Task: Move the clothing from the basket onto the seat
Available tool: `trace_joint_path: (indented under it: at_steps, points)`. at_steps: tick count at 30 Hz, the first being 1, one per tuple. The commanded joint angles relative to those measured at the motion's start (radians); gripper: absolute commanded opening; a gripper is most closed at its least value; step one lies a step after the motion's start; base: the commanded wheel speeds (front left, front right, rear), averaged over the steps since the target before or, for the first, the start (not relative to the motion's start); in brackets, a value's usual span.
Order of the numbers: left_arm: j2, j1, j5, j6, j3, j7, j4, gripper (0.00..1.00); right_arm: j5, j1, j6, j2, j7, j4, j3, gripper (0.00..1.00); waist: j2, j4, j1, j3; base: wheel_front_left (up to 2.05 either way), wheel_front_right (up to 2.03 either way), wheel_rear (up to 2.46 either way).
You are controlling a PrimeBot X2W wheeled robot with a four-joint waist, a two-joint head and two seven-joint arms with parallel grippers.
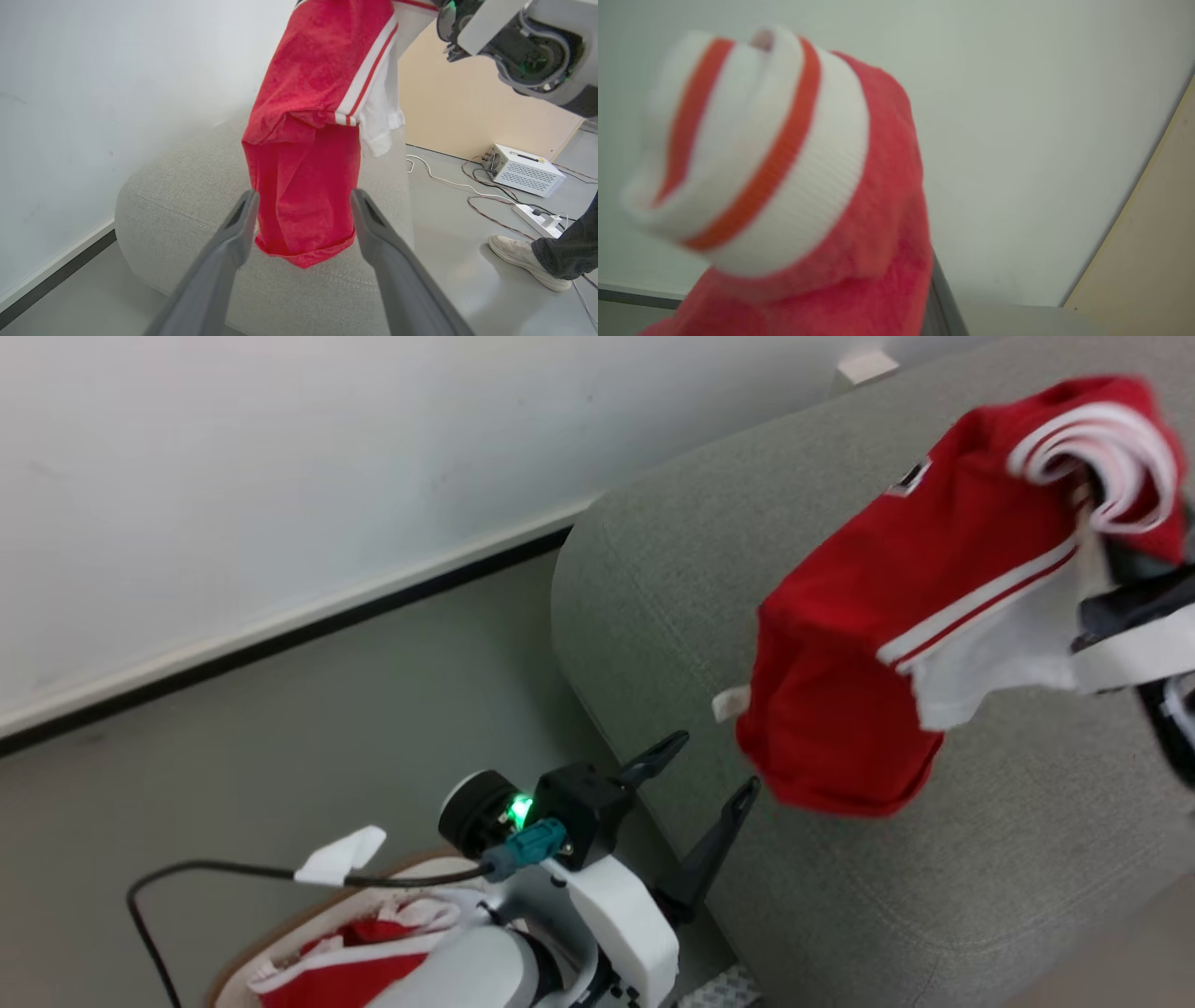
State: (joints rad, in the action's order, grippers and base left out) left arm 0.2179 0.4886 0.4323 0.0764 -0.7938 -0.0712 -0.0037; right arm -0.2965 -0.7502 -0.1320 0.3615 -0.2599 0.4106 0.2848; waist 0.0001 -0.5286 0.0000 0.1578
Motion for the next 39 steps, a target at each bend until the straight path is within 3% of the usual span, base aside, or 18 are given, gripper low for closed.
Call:
trace_joint_path:
  at_steps: [1, 13, 18, 26, 27, 28, 29, 39]
  points:
    - [0.017, 0.03, -0.021, -0.008, -0.001, -0.016, -0.016, 1.0, -0.003, -0.05, 0.002, 0.012, -0.004, 0.005, -0.037, 0.0, -0.0001, 0.055, 0.0, 0.12, 0.0, 0.0, 0.0]
    - [0.059, 0.208, -0.091, -0.067, -0.019, -0.102, -0.137, 1.0, 0.064, -0.362, 0.002, 0.161, -0.002, 0.197, -0.303, 0.0, -0.0001, 0.209, 0.0, 0.465, 0.0, 0.0, 0.0]
    - [0.057, 0.232, -0.094, -0.063, -0.012, -0.098, -0.158, 1.0, 0.112, -0.404, 0.002, 0.143, -0.002, 0.299, -0.377, 0.0, -0.0001, 0.254, 0.0, 0.532, 0.0, 0.0, 0.0]
    - [0.084, 0.196, -0.085, -0.032, 0.016, -0.066, -0.15, 1.0, 0.203, -0.346, 0.002, 0.043, -0.003, 0.467, -0.523, 0.0, -0.0001, 0.303, 0.0, 0.568, 0.0, 0.0, 0.0]
    - [0.089, 0.191, -0.082, -0.028, 0.021, -0.063, -0.149, 1.0, 0.219, -0.339, 0.002, 0.032, -0.003, 0.484, -0.537, 0.19, -0.0001, 0.303, 0.0, 0.564, 0.0, 0.0, 0.0]
    - [0.094, 0.186, -0.079, -0.027, 0.023, -0.061, -0.149, 1.0, 0.237, -0.329, 0.002, 0.021, -0.003, 0.502, -0.543, 0.77, -0.0001, 0.302, 0.0, 0.56, 0.0, 0.0, 0.0]
    - [0.098, 0.18, -0.076, -0.023, 0.026, -0.057, -0.147, 1.0, 0.248, -0.321, 0.002, 0.009, -0.003, 0.514, -0.548, 1.0, -0.0001, 0.299, 0.0, 0.554, 0.0, 0.0, 0.0]
    - [0.102, 0.134, -0.049, 0.012, 0.06, -0.012, -0.12, 1.0, 0.327, -0.165, 0.002, -0.105, -0.003, 0.404, -0.561, 1.0, -0.0001, 0.261, 0.0, 0.438, 0.0, 0.0, 0.0]
